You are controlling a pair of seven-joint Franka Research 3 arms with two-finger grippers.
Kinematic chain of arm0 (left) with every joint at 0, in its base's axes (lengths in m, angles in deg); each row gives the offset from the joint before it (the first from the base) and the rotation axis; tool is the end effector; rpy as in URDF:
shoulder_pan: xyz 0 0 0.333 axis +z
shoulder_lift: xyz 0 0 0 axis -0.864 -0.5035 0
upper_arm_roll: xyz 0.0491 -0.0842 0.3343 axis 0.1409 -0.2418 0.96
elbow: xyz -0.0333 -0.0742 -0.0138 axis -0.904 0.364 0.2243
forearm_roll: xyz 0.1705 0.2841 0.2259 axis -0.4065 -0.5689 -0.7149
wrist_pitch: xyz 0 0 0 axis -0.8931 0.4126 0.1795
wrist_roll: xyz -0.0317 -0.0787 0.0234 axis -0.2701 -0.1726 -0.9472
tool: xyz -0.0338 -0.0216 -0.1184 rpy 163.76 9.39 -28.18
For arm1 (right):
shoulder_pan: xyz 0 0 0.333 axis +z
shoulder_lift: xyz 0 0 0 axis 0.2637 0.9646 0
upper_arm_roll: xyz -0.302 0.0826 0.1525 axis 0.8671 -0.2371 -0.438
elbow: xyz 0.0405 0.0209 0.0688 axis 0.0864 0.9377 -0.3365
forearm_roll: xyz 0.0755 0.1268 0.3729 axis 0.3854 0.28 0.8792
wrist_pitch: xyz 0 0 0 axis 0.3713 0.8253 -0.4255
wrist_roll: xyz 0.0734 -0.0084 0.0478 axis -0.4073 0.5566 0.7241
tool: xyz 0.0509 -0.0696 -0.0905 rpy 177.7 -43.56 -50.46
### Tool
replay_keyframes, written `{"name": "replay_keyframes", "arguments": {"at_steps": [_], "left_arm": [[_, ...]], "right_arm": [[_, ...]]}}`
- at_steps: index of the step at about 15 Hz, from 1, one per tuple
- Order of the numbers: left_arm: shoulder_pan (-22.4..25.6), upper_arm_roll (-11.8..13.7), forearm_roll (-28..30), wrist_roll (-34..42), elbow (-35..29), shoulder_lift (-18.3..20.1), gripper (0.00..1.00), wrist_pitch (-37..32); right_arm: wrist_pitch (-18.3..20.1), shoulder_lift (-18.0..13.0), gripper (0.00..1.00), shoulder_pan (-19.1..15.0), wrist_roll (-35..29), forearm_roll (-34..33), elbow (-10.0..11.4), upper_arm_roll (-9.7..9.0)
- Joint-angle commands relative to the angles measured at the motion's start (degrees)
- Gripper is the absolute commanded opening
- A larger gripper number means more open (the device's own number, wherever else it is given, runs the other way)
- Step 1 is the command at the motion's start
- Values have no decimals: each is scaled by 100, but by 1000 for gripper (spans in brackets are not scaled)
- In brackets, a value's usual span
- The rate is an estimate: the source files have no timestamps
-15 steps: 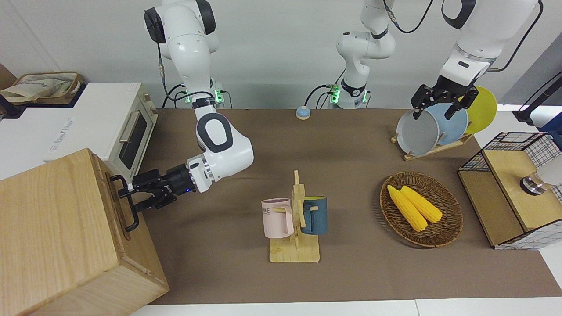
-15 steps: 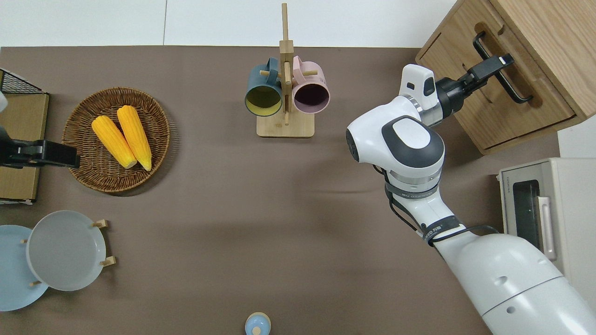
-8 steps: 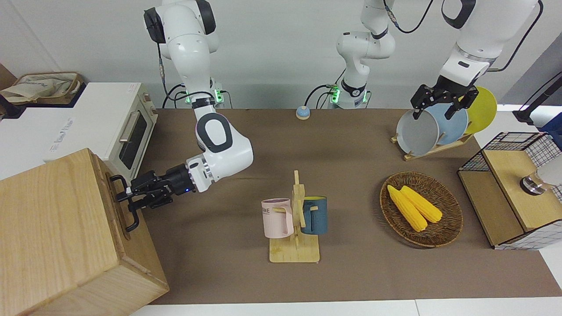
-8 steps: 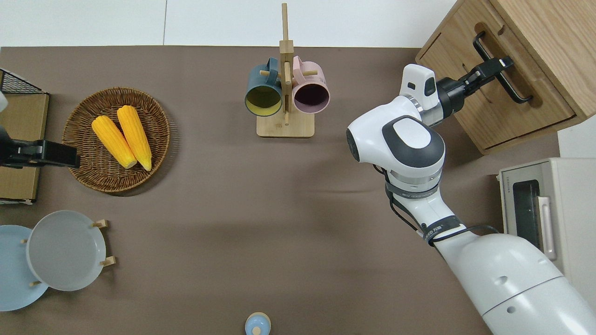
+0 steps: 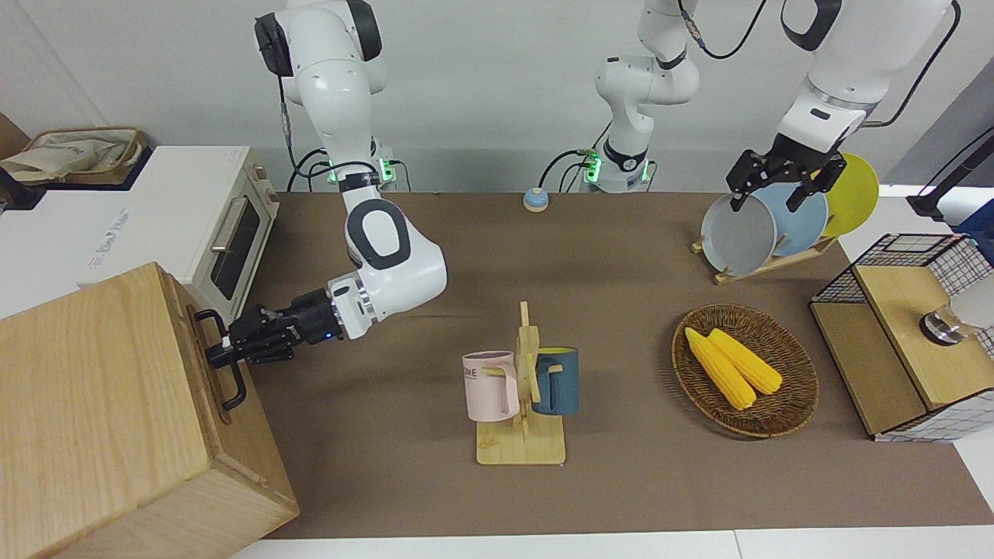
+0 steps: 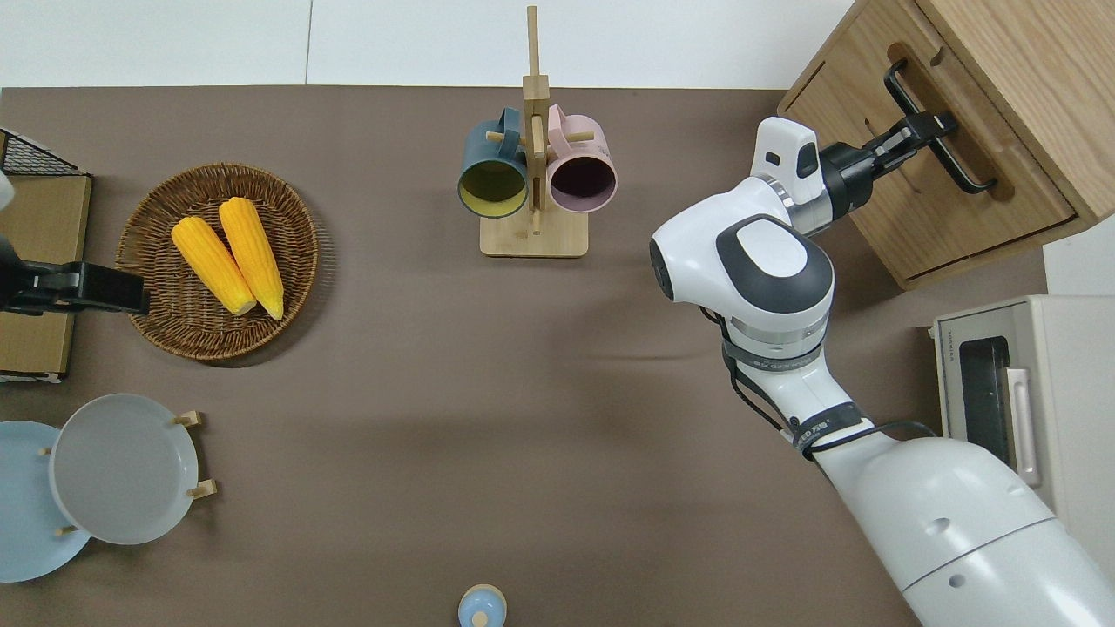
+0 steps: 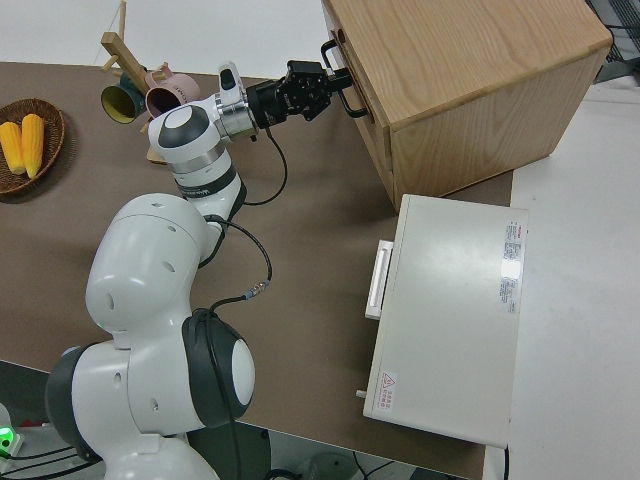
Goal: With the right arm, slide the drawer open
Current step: 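Close the right gripper on the black drawer handle, then pull the handle toward the robot with the right gripper, sliding drawer out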
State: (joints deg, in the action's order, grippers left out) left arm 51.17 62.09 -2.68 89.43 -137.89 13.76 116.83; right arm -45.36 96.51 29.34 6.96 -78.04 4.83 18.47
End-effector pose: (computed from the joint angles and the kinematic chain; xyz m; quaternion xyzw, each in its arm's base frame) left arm 0.5773 -0.0027 0.6531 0.9996 -0.0239 0.0128 0.0064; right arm 0.7317 0.1013 0.4106 0.6834 0.1666 0.1435 0.6962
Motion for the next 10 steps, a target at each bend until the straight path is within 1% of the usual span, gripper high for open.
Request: {"name": "replay_keyframes", "arguments": {"at_steps": [1,6,10], "left_arm": [[-99,95,-72,43,117,-76,995,2],[-99,95,-72,43,117,-76,995,2],[-99,95,-72,43,117,-76,998,2]], "right_arm": [[221,20,16,106,164,-29,15,-9],[511,12,16,300,164,76,15,-27],[800,12,19,633,164,287,6,-27]]}}
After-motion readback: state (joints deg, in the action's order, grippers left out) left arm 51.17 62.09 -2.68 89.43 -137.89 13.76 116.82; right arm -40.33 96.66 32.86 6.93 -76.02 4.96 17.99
